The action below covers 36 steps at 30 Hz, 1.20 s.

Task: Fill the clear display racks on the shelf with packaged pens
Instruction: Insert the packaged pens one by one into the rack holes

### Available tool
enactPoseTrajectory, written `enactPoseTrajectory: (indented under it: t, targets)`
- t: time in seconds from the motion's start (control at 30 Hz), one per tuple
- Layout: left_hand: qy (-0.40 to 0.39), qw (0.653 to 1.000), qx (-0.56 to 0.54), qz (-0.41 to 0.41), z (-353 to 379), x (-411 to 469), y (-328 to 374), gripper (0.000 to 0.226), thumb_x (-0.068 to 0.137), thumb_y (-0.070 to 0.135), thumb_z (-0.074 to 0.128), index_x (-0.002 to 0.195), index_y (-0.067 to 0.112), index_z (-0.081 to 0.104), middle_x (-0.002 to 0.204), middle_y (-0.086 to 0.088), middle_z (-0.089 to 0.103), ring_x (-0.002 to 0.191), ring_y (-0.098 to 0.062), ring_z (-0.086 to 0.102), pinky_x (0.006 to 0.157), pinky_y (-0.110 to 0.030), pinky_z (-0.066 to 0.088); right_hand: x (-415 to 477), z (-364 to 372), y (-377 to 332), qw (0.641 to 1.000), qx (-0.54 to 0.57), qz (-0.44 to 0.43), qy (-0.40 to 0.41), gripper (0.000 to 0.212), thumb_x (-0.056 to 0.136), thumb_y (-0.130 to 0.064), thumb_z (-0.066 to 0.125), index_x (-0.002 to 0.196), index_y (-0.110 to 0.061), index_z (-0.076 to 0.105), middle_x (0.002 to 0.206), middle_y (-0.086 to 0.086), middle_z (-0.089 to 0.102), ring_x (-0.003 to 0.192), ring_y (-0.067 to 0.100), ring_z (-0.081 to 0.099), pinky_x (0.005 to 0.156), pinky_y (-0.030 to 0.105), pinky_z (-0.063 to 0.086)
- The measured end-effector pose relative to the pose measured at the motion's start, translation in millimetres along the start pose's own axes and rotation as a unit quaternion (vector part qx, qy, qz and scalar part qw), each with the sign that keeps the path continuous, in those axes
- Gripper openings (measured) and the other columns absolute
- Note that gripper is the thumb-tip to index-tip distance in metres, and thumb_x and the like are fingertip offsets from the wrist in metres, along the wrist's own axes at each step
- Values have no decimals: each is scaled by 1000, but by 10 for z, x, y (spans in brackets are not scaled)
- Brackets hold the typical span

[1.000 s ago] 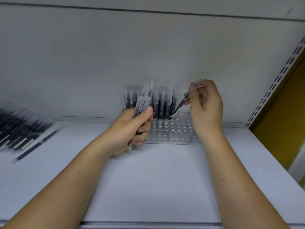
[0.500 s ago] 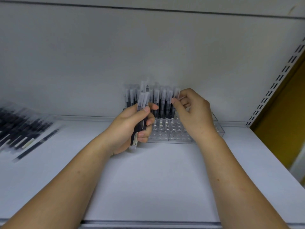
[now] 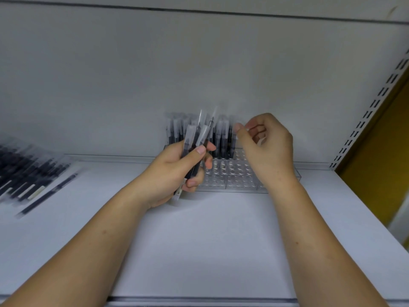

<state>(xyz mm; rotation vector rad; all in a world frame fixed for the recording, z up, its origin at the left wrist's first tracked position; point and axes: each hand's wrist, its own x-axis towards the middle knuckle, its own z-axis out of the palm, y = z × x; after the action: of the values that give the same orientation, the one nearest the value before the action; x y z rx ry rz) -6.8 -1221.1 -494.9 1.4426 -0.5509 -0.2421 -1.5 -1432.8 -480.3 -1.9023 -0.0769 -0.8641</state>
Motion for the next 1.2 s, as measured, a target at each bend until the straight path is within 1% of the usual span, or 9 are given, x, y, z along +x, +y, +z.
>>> enactPoseTrajectory:
  t: [0.1,0.23,0.3,0.4,0.53,0.8,1.0,1.1,1.2]
  targets:
    - [-7,1000,29,9,1,-7,9,26,112,19,41,122,4,59,86,-9,59,51,-18,36,50,-29,28,-32,-1,-96,994,98,-1,-52,11,95,-20,73,85,-20,69,74,-2,69,62,8,62,60,29,50]
    - [-25,996,81,11,-28,-20,21,34,110,32,49,107,3,67,73,-27,52,53,-23,35,53,-32,28,-109,31,-180,965,168,42,-195,9,97,-14,70,90,-8,73,71,-1,72,50,14,53,51,25,45]
    - [-37,994,100,11,-38,-26,33,38,109,36,49,92,8,69,61,-22,47,53,-23,35,55,-32,28,-127,56,-183,957,179,61,-222,11,97,-16,71,91,-7,73,70,-1,71,50,16,51,51,26,43]
    - [-26,996,86,9,-12,-35,56,38,105,35,48,107,3,67,70,-11,63,49,-22,40,52,-28,31,-133,64,-188,952,196,78,-223,10,96,-16,71,90,-9,73,69,0,70,52,17,53,52,25,45]
    - [-17,998,63,2,18,-37,67,38,108,33,43,120,3,64,82,-9,70,46,-21,44,48,-26,35,-117,47,-202,954,219,74,-190,16,100,-15,66,85,-7,69,72,10,72,60,18,64,52,25,43]
    - [15,1000,1,-18,52,-25,122,36,110,36,36,125,14,59,68,-10,61,42,-23,55,49,-31,50,50,-71,-155,951,302,53,-46,17,102,-18,61,86,-14,67,82,5,76,68,21,73,59,28,44]
    - [23,1000,-3,-16,54,-15,102,34,111,36,38,123,12,59,63,-2,32,44,-16,22,45,-26,32,160,-137,15,984,169,1,55,15,99,-14,67,86,-18,63,81,9,74,66,21,72,65,26,53]
    - [32,999,-6,-27,49,-13,94,32,112,34,39,124,10,58,66,-2,33,48,-17,20,47,-26,25,192,-119,143,996,75,-17,54,15,97,-25,70,85,-31,62,82,5,73,72,23,73,70,40,59]
    - [37,998,-22,-37,36,-9,78,29,112,29,40,126,11,58,69,-2,39,51,-17,22,48,-28,23,228,-82,214,999,18,-18,40,18,97,-27,70,83,-33,61,81,-1,72,76,21,73,73,39,60]
